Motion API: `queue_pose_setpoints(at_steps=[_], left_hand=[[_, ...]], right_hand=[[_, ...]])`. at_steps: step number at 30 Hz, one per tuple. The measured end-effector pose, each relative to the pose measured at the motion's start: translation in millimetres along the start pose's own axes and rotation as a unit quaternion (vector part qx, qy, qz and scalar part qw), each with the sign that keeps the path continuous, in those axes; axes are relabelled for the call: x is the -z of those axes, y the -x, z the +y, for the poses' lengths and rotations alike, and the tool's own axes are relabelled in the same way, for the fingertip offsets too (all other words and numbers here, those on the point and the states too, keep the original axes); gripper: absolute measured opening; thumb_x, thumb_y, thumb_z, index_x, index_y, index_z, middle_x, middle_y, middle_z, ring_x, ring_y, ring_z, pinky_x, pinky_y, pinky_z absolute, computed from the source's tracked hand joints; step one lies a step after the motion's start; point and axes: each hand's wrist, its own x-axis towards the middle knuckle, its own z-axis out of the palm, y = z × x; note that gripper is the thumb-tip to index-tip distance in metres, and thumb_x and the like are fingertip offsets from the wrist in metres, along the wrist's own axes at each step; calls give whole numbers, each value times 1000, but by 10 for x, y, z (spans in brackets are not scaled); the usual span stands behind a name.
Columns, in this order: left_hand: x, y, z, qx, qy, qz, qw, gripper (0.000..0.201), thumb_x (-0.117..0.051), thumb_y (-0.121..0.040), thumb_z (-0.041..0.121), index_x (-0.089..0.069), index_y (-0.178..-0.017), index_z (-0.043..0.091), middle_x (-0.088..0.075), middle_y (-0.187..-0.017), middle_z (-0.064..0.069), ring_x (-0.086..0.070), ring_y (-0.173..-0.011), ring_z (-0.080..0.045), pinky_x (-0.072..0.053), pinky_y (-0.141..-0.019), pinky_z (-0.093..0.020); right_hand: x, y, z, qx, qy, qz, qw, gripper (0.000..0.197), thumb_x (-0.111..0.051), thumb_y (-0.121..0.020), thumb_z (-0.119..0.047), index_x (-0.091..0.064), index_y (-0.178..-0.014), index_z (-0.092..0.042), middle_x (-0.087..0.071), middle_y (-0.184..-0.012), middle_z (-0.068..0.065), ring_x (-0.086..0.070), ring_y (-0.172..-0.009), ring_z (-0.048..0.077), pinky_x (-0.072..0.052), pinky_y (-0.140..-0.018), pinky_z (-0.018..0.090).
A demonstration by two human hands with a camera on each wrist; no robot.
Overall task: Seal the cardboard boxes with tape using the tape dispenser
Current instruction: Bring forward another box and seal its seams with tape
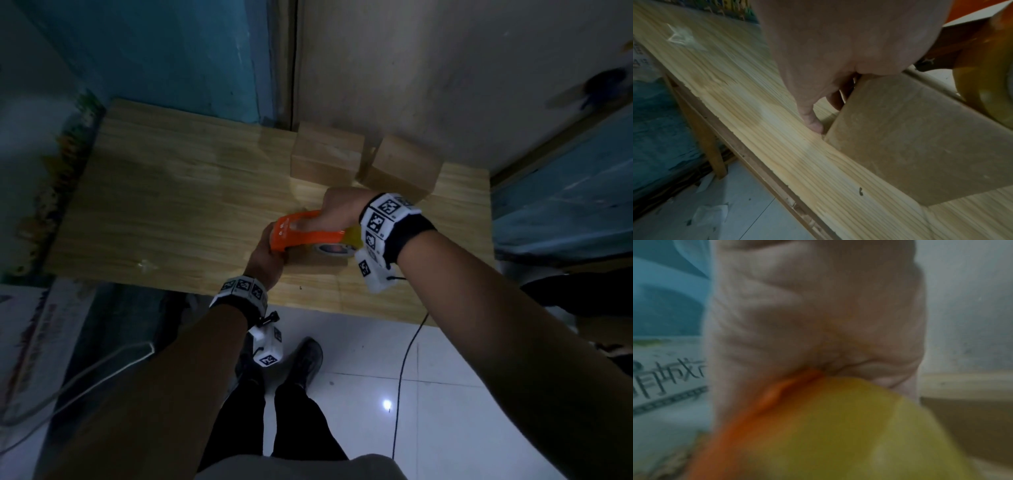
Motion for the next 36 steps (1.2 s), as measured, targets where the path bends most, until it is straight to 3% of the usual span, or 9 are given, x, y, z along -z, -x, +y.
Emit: queue_pose_setpoints(at_steps=[5, 8, 10, 15, 20, 23, 26, 28, 36], left_hand=[[0, -100, -189, 15, -7, 2, 1000, 48, -50, -85, 41, -43, -132, 47, -64, -118, 1, -61, -108, -26, -48, -96, -54], [18, 7, -7, 0, -49, 19, 999, 41, -44, -99, 30, -41, -140, 33, -62, -110, -1, -60, -101, -26, -48, -92, -41], [14, 43, 53, -9, -83, 28, 996, 36, -34, -105, 32, -42, -140, 27, -60, -103, -4, -57, -93, -24, -44, -85, -35], [5, 72, 98, -23, -121, 30, 992, 45, -16, -105, 43, -47, -130, 23, -58, -93, -2, -55, -83, -23, -39, -77, -33], [-10, 66, 112, -22, -133, 32, 990, 46, -16, -106, 42, -48, -131, 19, -58, -97, -4, -54, -88, -23, -38, -79, -33], [-11, 81, 114, -20, -141, 37, 989, 47, -15, -105, 45, -48, -130, 22, -64, -106, -13, -61, -95, -32, -42, -81, -37], [-17, 101, 127, -13, -160, 43, 986, 52, -9, -99, 58, -45, -127, 33, -66, -109, -14, -62, -100, -37, -46, -93, -52], [-26, 105, 126, -12, -166, 42, 985, 56, -4, -93, 64, -43, -123, 38, -66, -109, -13, -62, -101, -39, -44, -94, -59], [-17, 117, 160, 14, -190, 33, 981, 70, 3, -81, 75, -38, -128, 43, -66, -112, -14, -61, -102, -42, -41, -96, -64]], right_hand=[[-11, 6, 17, 8, -3, 29, 1000, 75, -56, -78, -80, -62, -101, -9, -61, -83, 1, -58, -72, 17, -41, -58, 28], [-43, 42, 59, 8, -23, 40, 999, 70, -56, -76, -82, -58, -91, -14, -59, -79, -2, -57, -71, 15, -38, -57, 28], [-43, 55, 87, 10, -22, 42, 999, 68, -55, -76, -83, -57, -80, -15, -61, -78, 0, -58, -70, 16, -41, -57, 29], [-68, 131, 199, 15, -33, 48, 998, 65, -56, -73, -83, -60, -77, -19, -68, -81, 2, -65, -76, 20, -54, -72, 33], [-60, 266, 442, 18, -71, 45, 996, 55, -61, -78, -76, -59, -69, -22, -65, -74, -1, -62, -71, 18, -47, -62, 27], [-127, 305, 519, 18, -95, 52, 994, 52, -62, -79, -73, -63, -68, -22, -67, -71, -2, -63, -68, 16, -49, -63, 28], [-168, 299, 551, 15, -99, 62, 993, 60, -62, -74, -77, -69, -73, -18, -71, -75, 2, -68, -73, 20, -57, -74, 36], [-180, 316, 582, 15, -103, 61, 993, 60, -62, -74, -77, -70, -74, -17, -71, -75, 2, -68, -73, 20, -59, -78, 38], [-235, 392, 701, 5, -117, 53, 992, 62, -63, -76, -74, -74, -74, -13, -73, -70, 3, -69, -62, 18, -60, -72, 38]])
